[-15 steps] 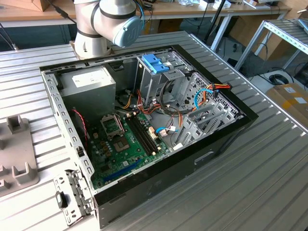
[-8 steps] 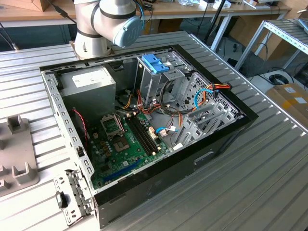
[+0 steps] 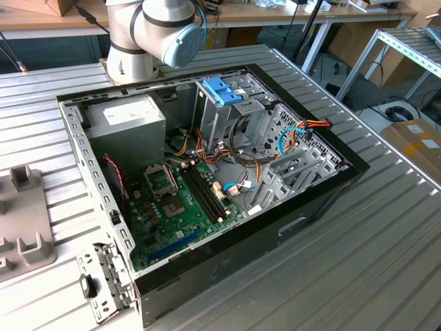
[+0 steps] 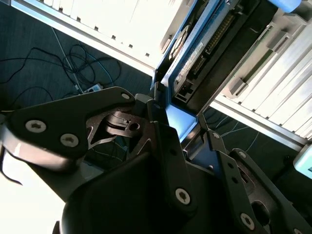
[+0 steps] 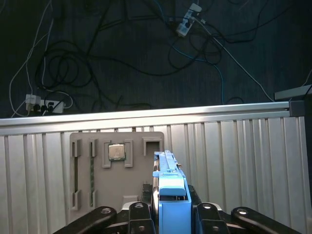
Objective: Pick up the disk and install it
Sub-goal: 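Pick up the disk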
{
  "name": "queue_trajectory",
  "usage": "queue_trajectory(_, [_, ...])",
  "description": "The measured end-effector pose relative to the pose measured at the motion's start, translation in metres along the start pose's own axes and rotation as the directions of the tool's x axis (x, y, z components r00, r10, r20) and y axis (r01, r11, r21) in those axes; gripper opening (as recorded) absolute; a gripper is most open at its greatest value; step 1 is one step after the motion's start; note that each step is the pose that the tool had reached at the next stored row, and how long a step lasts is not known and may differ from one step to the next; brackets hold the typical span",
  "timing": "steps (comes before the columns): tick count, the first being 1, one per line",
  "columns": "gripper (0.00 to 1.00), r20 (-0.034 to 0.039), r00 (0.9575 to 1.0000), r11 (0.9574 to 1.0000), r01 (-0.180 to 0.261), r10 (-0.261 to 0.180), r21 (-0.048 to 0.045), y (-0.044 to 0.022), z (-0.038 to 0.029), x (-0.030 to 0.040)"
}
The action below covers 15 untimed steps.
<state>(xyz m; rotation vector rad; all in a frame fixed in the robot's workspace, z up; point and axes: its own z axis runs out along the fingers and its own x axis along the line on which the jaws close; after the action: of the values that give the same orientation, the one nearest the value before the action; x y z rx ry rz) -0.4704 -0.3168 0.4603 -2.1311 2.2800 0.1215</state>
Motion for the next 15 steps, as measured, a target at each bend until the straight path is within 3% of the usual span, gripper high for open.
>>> queue_trajectory(9, [0.37,0.0000,1.0000,1.0000,0.000,0.000,0.0000,0.0002,-0.0041,-0.0003])
queue_trajectory(12, [0.37,0.0000,1.0000,1.0000,0.000,0.000,0.0000,0.0005,-0.0123,-0.0008])
queue_trajectory(15, [0.37,0.0000,1.0000,1.0000,0.000,0.000,0.0000,0.0007,-0.0154,-0.0010])
